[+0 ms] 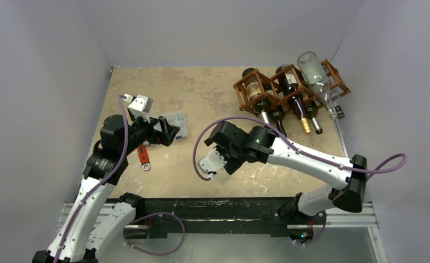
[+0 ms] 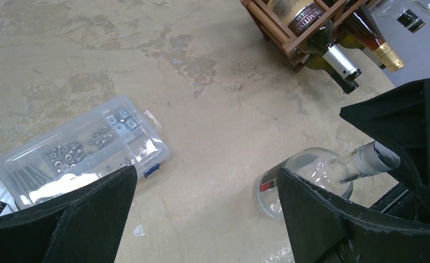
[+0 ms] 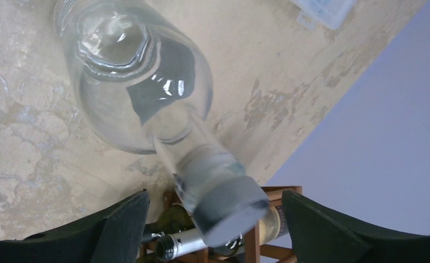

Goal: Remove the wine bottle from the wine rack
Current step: Place the wine bottle at the center of the board.

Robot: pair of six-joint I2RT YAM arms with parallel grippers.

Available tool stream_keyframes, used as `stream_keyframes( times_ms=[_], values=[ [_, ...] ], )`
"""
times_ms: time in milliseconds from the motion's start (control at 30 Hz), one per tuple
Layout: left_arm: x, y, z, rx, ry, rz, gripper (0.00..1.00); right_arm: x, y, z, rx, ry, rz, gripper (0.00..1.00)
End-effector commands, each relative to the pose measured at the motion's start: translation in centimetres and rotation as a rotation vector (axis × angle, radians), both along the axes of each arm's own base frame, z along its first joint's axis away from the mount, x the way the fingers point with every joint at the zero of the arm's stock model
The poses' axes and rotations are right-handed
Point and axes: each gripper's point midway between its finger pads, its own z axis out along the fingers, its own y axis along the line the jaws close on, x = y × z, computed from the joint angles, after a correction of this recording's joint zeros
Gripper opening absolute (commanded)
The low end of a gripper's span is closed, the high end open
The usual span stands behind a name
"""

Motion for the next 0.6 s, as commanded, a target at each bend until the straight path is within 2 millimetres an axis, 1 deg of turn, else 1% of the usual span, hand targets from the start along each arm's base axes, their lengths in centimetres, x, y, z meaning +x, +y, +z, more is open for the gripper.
stream_keyframes(
  times_ms=[0,33,133,300,467,567],
  values=[
    [0.2,0.2,0.8,0.008,-0.042,0.002,1.00,-1.6,2.2,2.8,0.139,0.090,0.024,0.95],
    [0.2,0.2,0.8,0.008,-0.044,0.001,1.00,-1.9,2.4,3.0,0.154,0.110,0.030,0.96],
    [0.2,0.3,0.8,0.009,-0.045,0.003,1.00,-2.7,2.6,3.6,0.186,0.152,0.038,0.97],
    [0.0,0.1,0.9,0.007,-0.047,-0.011,0.99,-3.3,2.6,4.3,0.228,0.211,0.042,0.97],
    [-0.2,-0.2,1.0,0.002,-0.050,-0.034,0.98,-3.6,1.9,5.5,0.307,0.297,0.038,0.97],
    [-0.3,-0.4,1.1,-0.003,-0.050,-0.048,0.99,-3.6,0.7,6.4,0.382,0.354,0.034,0.97]
  ],
)
